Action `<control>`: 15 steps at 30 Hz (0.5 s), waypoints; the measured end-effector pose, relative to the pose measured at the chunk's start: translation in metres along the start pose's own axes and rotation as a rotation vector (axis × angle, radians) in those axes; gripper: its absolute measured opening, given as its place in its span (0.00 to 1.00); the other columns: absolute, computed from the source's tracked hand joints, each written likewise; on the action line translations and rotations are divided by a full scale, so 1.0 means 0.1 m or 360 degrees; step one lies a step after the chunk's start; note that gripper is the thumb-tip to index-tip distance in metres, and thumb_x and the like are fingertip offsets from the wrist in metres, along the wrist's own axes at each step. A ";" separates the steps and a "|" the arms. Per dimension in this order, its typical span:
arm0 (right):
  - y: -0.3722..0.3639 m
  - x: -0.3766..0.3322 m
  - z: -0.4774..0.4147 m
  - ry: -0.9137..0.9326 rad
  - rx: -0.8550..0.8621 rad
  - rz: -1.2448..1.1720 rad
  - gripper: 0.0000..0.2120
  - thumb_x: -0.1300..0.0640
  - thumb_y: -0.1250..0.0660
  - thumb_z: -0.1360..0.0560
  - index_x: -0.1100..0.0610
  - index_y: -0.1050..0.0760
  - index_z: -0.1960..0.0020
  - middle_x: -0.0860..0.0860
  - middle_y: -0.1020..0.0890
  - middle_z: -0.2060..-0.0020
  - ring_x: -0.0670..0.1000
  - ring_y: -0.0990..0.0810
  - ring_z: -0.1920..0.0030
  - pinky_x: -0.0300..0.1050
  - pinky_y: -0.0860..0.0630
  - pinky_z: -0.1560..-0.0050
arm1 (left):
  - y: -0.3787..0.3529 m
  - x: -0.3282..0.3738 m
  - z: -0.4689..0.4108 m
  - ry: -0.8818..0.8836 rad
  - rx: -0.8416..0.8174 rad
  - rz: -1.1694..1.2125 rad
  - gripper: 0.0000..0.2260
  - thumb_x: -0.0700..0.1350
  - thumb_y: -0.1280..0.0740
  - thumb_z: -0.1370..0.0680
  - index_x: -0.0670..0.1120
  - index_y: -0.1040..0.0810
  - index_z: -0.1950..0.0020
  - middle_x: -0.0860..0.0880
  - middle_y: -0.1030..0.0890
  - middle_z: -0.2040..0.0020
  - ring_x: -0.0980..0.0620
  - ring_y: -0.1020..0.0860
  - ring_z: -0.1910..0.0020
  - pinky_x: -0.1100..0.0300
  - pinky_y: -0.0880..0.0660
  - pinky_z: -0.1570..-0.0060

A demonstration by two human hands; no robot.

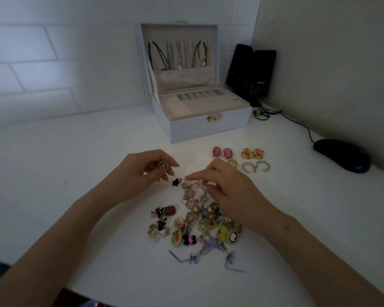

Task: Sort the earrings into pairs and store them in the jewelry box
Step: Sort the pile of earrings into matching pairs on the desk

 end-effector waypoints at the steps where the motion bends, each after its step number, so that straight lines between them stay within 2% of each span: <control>1: -0.04 -0.01 -0.01 0.0057 -0.0014 0.0066 0.19 0.63 0.40 0.23 0.46 0.25 0.37 0.47 0.27 0.51 0.47 0.28 0.54 0.42 0.26 0.57 | -0.01 0.00 0.00 0.0008 0.0001 0.0016 0.11 0.34 0.38 0.22 0.48 0.21 0.48 0.51 0.18 0.56 0.56 0.19 0.58 0.68 0.23 0.55; 5: -0.09 -0.02 -0.03 0.0143 -0.0044 0.0085 0.18 0.65 0.40 0.23 0.48 0.23 0.40 0.47 0.27 0.49 0.51 0.30 0.49 0.43 0.29 0.54 | 0.01 0.01 -0.01 0.0054 0.0023 0.0146 0.11 0.33 0.38 0.23 0.46 0.21 0.47 0.46 0.18 0.54 0.55 0.17 0.57 0.66 0.22 0.55; 8: -0.07 -0.02 -0.02 0.0182 -0.0014 -0.0002 0.17 0.66 0.39 0.24 0.48 0.21 0.43 0.44 0.27 0.52 0.49 0.29 0.50 0.41 0.29 0.53 | 0.03 0.03 0.00 0.0067 0.0021 0.0196 0.10 0.35 0.35 0.24 0.47 0.21 0.47 0.43 0.19 0.56 0.54 0.17 0.59 0.63 0.21 0.56; 12: 0.01 -0.01 -0.01 0.0177 0.0145 -0.0236 0.12 0.62 0.33 0.28 0.47 0.19 0.49 0.42 0.24 0.57 0.42 0.26 0.57 0.33 0.30 0.55 | 0.02 0.07 0.01 0.0079 -0.0058 0.0222 0.08 0.35 0.34 0.25 0.44 0.20 0.50 0.40 0.19 0.56 0.53 0.17 0.59 0.67 0.23 0.56; 15: 0.07 -0.05 0.02 0.0191 0.0031 -0.0403 0.09 0.60 0.30 0.29 0.47 0.18 0.54 0.40 0.22 0.60 0.43 0.25 0.59 0.29 0.31 0.58 | 0.02 0.08 0.01 0.0078 -0.0077 0.0279 0.08 0.34 0.33 0.26 0.43 0.19 0.50 0.44 0.19 0.59 0.51 0.17 0.60 0.64 0.21 0.56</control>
Point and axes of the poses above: each hand's wrist, its own z-axis away from the middle knuckle, its own y-axis out of the back of the hand, x = y × z, the point moved 4 cm from there along -z, towards the middle knuckle
